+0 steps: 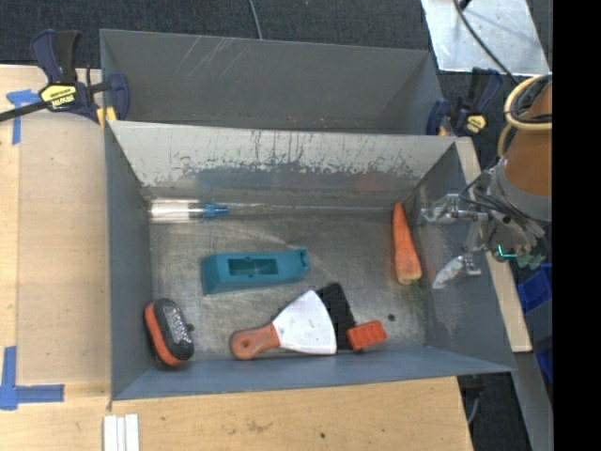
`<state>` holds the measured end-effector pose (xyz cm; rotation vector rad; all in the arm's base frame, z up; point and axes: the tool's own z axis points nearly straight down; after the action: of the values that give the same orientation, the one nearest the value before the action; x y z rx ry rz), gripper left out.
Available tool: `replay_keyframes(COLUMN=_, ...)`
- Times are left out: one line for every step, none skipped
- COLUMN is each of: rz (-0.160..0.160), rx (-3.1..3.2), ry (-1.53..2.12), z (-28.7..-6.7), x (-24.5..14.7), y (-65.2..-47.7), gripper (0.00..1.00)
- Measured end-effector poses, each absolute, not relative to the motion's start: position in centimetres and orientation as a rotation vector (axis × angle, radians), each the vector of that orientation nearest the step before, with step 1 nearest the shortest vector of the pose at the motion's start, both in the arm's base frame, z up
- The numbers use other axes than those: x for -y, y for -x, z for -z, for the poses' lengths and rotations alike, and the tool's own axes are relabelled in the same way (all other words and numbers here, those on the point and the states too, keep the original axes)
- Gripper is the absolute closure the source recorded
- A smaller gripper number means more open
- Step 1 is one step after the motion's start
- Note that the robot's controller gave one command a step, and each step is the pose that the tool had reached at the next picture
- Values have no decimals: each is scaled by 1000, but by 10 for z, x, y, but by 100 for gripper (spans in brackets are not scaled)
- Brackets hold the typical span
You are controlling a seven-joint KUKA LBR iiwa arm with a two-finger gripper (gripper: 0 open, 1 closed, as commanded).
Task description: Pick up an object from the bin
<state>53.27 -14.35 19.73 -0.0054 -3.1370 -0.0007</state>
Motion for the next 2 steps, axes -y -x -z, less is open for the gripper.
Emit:
replay_keyframes(rz=-2, rx=3145, ry=0, z=-202, x=143, y=-535, gripper=0)
replay_keyframes(rz=-3, rx=3141, ry=-209, z=-163, x=111, y=-530, gripper=0)
